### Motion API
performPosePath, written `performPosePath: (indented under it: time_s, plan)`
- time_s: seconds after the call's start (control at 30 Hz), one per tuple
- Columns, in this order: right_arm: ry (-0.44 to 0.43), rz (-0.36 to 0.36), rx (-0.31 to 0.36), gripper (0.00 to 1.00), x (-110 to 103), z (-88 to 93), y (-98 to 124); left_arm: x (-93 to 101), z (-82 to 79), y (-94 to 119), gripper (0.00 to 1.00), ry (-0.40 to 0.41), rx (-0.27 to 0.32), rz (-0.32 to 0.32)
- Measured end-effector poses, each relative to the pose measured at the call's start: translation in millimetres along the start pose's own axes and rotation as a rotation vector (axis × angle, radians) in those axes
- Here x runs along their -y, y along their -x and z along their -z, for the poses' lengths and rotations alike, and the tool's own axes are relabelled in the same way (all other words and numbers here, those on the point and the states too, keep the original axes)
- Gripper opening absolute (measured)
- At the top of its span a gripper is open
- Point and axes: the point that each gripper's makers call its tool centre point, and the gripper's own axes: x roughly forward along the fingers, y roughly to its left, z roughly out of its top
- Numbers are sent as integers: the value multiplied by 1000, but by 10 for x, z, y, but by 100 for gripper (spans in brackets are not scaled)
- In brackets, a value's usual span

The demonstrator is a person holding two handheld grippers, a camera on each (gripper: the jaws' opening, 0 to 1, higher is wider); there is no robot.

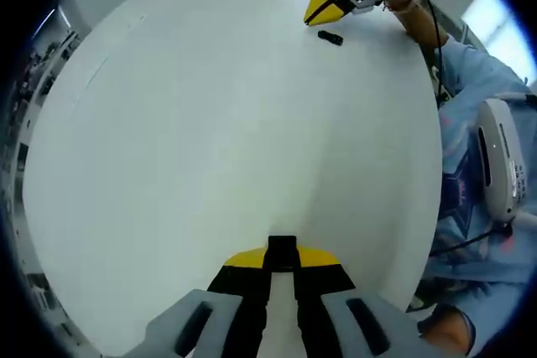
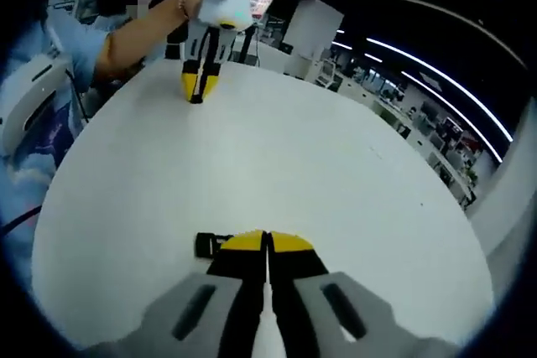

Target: Snap the two parts of the plastic buckle together until the buckle closes and remains connected.

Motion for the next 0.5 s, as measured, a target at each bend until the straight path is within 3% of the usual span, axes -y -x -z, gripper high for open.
performPosePath:
  time_s: [0.27,0.5]
  plan:
    - [-55,-62,-12,0,-104,160,155,-1,-6,-3,10,-1,-5,2]
    - [-62,-101,-26,0,-193,168,89,-2,-12,2,10,3,-4,1]
